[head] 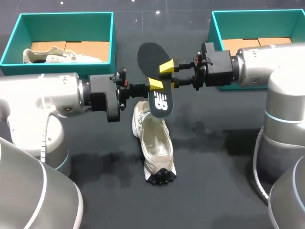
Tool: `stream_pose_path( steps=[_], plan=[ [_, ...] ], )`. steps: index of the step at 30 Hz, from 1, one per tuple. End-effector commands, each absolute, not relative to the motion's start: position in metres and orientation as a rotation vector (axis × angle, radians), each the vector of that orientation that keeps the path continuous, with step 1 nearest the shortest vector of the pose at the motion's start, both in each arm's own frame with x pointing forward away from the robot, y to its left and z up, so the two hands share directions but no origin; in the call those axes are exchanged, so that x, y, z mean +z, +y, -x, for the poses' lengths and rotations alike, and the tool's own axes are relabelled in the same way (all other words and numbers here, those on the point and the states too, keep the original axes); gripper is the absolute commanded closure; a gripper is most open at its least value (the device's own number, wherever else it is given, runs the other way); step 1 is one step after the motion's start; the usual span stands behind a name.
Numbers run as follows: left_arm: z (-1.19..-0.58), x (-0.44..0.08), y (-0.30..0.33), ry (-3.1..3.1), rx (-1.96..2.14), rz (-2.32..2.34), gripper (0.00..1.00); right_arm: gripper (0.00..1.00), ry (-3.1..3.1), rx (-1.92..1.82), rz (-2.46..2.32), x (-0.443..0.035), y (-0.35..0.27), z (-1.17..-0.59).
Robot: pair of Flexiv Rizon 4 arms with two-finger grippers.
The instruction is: Take the shoe out of the shoebox, open the shoe tongue, remove and reinsert the insole, then place the shoe into the shoebox
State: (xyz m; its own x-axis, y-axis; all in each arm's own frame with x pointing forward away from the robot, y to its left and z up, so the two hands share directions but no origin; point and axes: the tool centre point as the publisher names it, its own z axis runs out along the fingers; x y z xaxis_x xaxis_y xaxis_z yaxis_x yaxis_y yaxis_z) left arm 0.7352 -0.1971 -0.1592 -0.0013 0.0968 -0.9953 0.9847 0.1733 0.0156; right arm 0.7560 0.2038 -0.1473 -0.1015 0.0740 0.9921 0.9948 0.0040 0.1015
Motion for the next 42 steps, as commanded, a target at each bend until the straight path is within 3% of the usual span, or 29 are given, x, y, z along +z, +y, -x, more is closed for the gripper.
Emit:
stream_pose_path(
  steps=[1, 18, 25, 33, 36, 40, 42],
  plan=[
    [-0.7339, -0.1624, -0.2025, 1.351, -1.021, -1.142, 1.0, 0.53, -1.335, -1.255, 1.215, -0.1482, 0.207, -0.7572],
    [-0.7352, -0.1642, -0.212, 1.345, -1.01, -1.146, 1.0, 0.74, -1.314, -1.251, 1.185, -0.1516, 0.2091, -0.7607],
    [-0.7368, -0.1644, -0.2124, 1.348, -1.013, -1.143, 1.0, 0.87, -1.308, -1.253, 1.179, -0.1534, 0.207, -0.7602],
    [-0.7383, -0.1652, -0.212, 1.349, -1.02, -1.146, 1.0, 0.75, -1.303, -1.253, 1.177, -0.1541, 0.2052, -0.7592],
    [-0.7387, -0.1651, -0.2116, 1.349, -1.025, -1.145, 1.0, 0.74, -1.306, -1.247, 1.17, -0.1543, 0.2047, -0.7592],
    [-0.739, -0.1653, -0.2112, 1.351, -1.029, -1.145, 1.0, 0.96, -1.308, -1.239, 1.16, -0.1555, 0.2043, -0.7593],
    [-0.7391, -0.1654, -0.211, 1.352, -1.03, -1.146, 1.0, 1.0, -1.308, -1.238, 1.158, -0.1561, 0.204, -0.7593]
  ],
)
